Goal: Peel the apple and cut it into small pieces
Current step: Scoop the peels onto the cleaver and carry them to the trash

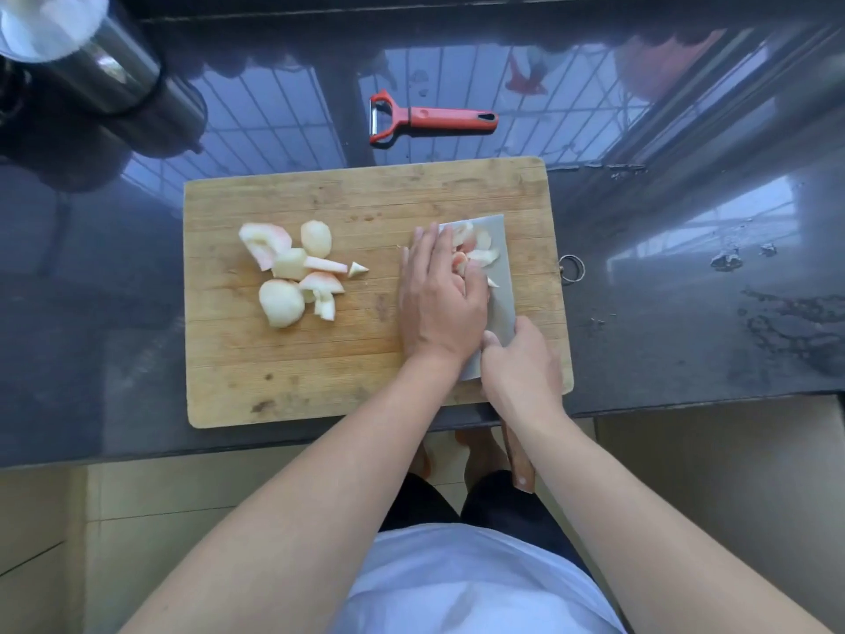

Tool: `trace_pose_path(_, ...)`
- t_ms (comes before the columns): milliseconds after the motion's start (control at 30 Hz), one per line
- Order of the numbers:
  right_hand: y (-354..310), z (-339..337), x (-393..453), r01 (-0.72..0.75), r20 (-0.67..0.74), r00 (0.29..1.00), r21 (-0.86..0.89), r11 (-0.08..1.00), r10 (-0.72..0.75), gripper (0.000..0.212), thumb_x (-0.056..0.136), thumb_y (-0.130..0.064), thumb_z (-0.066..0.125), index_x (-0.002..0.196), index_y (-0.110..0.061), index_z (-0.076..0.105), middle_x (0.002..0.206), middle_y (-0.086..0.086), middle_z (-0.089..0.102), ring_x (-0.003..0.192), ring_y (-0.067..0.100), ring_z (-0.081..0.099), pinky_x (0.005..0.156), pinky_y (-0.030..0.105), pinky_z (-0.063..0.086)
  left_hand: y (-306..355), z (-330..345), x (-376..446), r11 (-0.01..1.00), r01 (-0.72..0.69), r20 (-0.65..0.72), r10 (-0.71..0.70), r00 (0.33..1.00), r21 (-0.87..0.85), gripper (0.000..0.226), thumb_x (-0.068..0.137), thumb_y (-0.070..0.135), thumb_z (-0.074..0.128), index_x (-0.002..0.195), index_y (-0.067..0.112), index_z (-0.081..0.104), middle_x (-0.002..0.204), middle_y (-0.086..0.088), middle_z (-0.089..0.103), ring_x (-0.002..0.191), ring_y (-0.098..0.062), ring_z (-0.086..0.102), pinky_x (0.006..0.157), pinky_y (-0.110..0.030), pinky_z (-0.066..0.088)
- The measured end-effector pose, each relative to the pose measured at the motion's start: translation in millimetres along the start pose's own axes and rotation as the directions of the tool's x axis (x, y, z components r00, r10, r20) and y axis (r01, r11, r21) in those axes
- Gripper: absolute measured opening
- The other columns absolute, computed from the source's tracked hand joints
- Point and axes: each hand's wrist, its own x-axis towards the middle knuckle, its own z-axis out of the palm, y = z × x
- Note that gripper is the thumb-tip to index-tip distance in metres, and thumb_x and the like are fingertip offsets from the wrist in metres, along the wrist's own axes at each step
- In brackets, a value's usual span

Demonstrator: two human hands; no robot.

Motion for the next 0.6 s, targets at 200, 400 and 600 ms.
trace_pose_path(200, -1, 7, -3, 0.004, 0.006, 1.000, 0.059, 0.998, -0.004, 0.025, 0.092, -0.037, 0.047, 0.111, -0.022, 0.054, 0.109, 0.005, 0.064, 0.105, 0.033, 0.057, 0.089, 0.049, 0.049, 7, -1, -3, 0.992, 0.019, 0.058, -0.012, 0.998, -0.125, 0.067, 0.094, 0.042, 0.033, 0.148, 0.009, 0.052, 0.156, -0.007, 0.047, 0.153, -0.020, 0.029, 0.127, -0.040, 0.021)
trace_pose_path(400, 4, 6, -6, 0.042, 0.002, 0.999, 0.141, 0.989, -0.043, 0.021, 0.084, -0.040, 0.044, 0.097, -0.027, 0.055, 0.093, 0.000, 0.067, 0.089, 0.031, 0.062, 0.078, 0.050, 0.055, 11, 0, -10, 0.987, -0.005, 0.112, 0.023, 0.993, -0.161, 0.053, 0.102, 0.030, 0.043, 0.151, 0.012, 0.050, 0.157, -0.003, 0.045, 0.150, -0.013, 0.031, 0.119, -0.016, 0.020)
trace_pose_path(600, 7, -1, -20, 0.046, 0.017, 0.998, 0.323, 0.945, -0.055, 0.008, 0.084, -0.030, 0.050, 0.084, -0.026, 0.057, 0.081, 0.003, 0.066, 0.081, 0.036, 0.062, 0.070, 0.054, 0.055, 16, -11, -16, 0.968, 0.009, 0.172, 0.036, 0.984, -0.250, 0.054, 0.102, 0.034, 0.040, 0.152, 0.014, 0.048, 0.160, -0.001, 0.042, 0.151, -0.011, 0.030, 0.124, -0.039, 0.027)
